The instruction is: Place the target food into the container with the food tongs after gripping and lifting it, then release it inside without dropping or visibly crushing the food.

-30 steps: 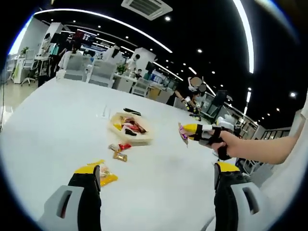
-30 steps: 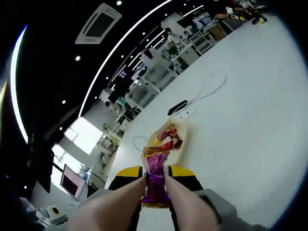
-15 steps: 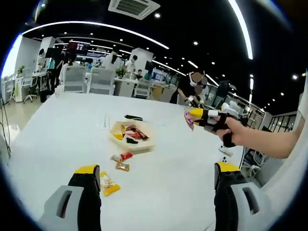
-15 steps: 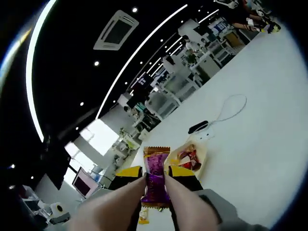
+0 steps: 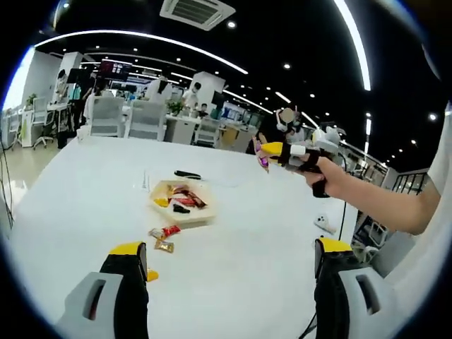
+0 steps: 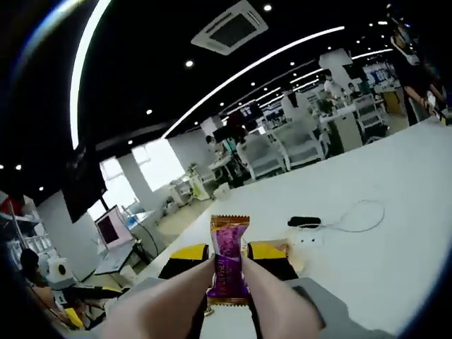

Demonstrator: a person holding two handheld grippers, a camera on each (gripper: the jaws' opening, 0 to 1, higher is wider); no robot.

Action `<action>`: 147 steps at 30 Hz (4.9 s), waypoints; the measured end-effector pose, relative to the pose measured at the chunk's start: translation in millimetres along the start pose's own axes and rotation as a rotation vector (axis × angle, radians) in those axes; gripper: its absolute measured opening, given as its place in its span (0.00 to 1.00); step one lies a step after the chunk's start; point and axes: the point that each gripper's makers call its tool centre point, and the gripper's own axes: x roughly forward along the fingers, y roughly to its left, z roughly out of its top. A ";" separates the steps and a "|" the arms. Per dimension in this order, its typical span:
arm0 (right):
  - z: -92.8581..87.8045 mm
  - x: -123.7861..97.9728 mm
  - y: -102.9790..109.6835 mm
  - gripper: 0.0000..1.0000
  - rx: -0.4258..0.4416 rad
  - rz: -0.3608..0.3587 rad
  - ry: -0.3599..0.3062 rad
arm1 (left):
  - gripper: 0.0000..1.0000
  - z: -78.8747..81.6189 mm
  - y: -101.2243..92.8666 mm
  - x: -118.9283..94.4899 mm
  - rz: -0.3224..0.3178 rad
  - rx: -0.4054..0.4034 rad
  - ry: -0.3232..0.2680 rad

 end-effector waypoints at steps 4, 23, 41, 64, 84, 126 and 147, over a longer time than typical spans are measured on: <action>3.4 4.7 5.1 0.20 -0.028 0.021 0.014 | 0.99 -2.8 -4.8 4.1 -0.011 -0.010 -0.002; 54.5 41.3 30.3 0.21 -0.173 0.055 0.005 | 0.99 5.5 2.6 2.3 -0.026 -0.034 -0.039; 38.4 66.0 14.8 0.21 -0.182 0.023 0.060 | 0.99 23.1 15.3 10.5 -0.037 -0.035 -0.081; 30.9 92.4 3.3 0.21 -0.120 -0.020 0.023 | 0.99 27.5 39.1 31.7 -0.041 -0.059 -0.057; 19.2 114.3 -18.8 0.22 -0.125 -0.078 0.054 | 0.99 25.5 54.3 40.6 -0.040 -0.080 -0.038; -9.1 102.5 -37.5 0.27 -0.065 -0.112 0.121 | 0.99 12.0 60.4 43.0 -0.037 -0.096 -0.021; -27.0 93.6 -25.7 0.27 -0.077 -0.108 0.155 | 0.99 10.5 67.5 35.1 -0.017 -0.089 -0.033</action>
